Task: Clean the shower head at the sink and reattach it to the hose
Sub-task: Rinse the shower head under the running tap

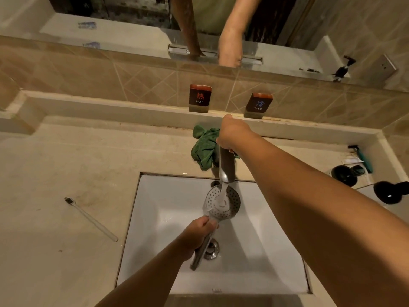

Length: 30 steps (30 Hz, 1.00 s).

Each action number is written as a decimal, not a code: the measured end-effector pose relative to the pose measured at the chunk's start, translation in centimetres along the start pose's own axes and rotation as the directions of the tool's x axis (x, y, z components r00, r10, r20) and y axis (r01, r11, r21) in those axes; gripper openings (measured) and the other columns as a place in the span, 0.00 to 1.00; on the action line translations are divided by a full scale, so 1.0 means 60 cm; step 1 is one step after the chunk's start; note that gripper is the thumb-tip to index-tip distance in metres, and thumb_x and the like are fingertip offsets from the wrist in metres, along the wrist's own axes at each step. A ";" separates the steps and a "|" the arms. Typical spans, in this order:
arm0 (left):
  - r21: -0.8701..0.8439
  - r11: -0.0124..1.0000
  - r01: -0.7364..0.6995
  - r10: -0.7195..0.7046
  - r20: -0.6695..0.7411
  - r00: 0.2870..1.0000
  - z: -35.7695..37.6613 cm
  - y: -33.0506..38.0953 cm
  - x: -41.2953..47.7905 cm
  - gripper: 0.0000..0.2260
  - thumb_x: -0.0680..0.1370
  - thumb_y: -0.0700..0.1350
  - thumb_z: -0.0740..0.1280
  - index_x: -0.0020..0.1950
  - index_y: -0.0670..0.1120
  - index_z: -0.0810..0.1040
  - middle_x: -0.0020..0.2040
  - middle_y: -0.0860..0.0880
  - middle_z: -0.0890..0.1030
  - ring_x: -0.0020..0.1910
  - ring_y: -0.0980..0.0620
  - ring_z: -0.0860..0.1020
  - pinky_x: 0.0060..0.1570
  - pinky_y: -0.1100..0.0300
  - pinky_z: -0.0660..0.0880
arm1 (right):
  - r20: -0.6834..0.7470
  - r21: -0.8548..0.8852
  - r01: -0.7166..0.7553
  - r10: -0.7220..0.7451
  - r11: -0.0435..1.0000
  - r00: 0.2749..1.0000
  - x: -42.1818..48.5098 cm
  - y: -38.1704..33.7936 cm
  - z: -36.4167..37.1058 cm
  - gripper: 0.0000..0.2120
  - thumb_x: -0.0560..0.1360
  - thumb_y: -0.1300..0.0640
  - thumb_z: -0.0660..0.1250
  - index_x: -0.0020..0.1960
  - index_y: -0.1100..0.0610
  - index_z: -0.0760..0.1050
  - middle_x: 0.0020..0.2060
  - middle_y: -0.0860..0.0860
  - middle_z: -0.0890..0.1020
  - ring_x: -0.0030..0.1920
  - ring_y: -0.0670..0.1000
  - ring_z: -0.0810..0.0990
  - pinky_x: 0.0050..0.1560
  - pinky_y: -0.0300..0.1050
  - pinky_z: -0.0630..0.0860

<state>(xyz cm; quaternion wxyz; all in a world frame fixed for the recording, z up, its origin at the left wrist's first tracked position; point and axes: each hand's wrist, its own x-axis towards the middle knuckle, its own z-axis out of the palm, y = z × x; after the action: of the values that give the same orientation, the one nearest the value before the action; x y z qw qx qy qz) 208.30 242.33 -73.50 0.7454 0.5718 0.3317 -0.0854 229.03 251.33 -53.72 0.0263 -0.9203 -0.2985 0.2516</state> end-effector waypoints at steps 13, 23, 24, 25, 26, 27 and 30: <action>-0.188 0.978 0.093 -0.083 0.059 0.995 0.005 0.007 -0.014 0.13 0.84 0.49 0.56 0.57 0.39 0.69 0.33 0.50 0.75 0.28 0.54 0.72 0.31 0.61 0.73 | -0.027 -0.010 -0.001 0.001 1.000 1.000 0.002 0.001 0.002 0.26 0.76 0.57 0.70 0.69 0.57 0.63 0.60 0.60 0.74 0.47 0.58 0.73 0.31 0.48 0.68; -0.053 0.992 0.111 -0.110 0.024 0.994 0.001 0.025 -0.050 0.11 0.83 0.47 0.56 0.51 0.40 0.69 0.29 0.50 0.73 0.23 0.51 0.67 0.23 0.59 0.69 | -0.034 -0.001 -0.001 0.001 1.000 0.999 -0.006 0.000 0.000 0.26 0.75 0.57 0.70 0.69 0.58 0.63 0.57 0.60 0.74 0.46 0.57 0.71 0.28 0.46 0.66; -0.054 0.991 0.121 -0.120 0.019 0.993 0.004 0.027 -0.052 0.11 0.83 0.47 0.56 0.51 0.40 0.69 0.29 0.49 0.72 0.22 0.51 0.67 0.22 0.60 0.70 | -0.034 0.002 -0.004 0.004 1.000 0.999 -0.007 0.000 0.000 0.26 0.75 0.57 0.70 0.69 0.58 0.63 0.56 0.60 0.74 0.45 0.57 0.71 0.26 0.46 0.65; -0.051 0.990 0.129 -0.129 0.018 0.992 0.005 0.029 -0.055 0.11 0.82 0.47 0.56 0.52 0.39 0.69 0.29 0.49 0.72 0.22 0.51 0.67 0.22 0.60 0.70 | -0.035 0.003 -0.007 0.007 1.000 0.999 -0.007 0.000 -0.001 0.26 0.75 0.57 0.70 0.69 0.58 0.63 0.56 0.60 0.74 0.45 0.57 0.71 0.26 0.46 0.64; -0.045 0.990 0.133 -0.132 0.020 0.991 0.006 0.031 -0.059 0.10 0.82 0.46 0.56 0.52 0.39 0.69 0.29 0.48 0.72 0.22 0.51 0.68 0.23 0.60 0.71 | -0.036 0.001 -0.009 0.009 1.000 0.999 -0.007 0.000 -0.001 0.26 0.75 0.56 0.70 0.69 0.58 0.63 0.57 0.60 0.74 0.45 0.57 0.71 0.26 0.46 0.63; -0.040 0.991 0.131 -0.130 0.025 0.991 0.006 0.032 -0.063 0.10 0.81 0.45 0.56 0.52 0.38 0.69 0.29 0.48 0.73 0.22 0.51 0.69 0.23 0.60 0.72 | -0.039 -0.002 -0.009 0.009 1.000 0.999 -0.008 -0.001 -0.002 0.26 0.75 0.56 0.70 0.69 0.58 0.63 0.58 0.60 0.74 0.45 0.57 0.71 0.26 0.46 0.63; -0.039 0.992 0.117 -0.115 0.037 0.993 0.005 0.034 -0.076 0.10 0.81 0.44 0.58 0.54 0.37 0.70 0.31 0.47 0.74 0.22 0.50 0.73 0.24 0.59 0.74 | -0.044 -0.005 -0.009 0.009 1.000 0.999 -0.008 -0.001 -0.001 0.26 0.75 0.56 0.71 0.69 0.58 0.63 0.59 0.60 0.74 0.46 0.57 0.71 0.26 0.46 0.63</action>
<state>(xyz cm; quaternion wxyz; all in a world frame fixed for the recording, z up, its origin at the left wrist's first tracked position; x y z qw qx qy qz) 205.99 241.62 -69.13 0.7563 0.5347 0.3531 -0.1316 228.66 251.12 -53.44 0.0295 -0.9270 -0.2943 0.2306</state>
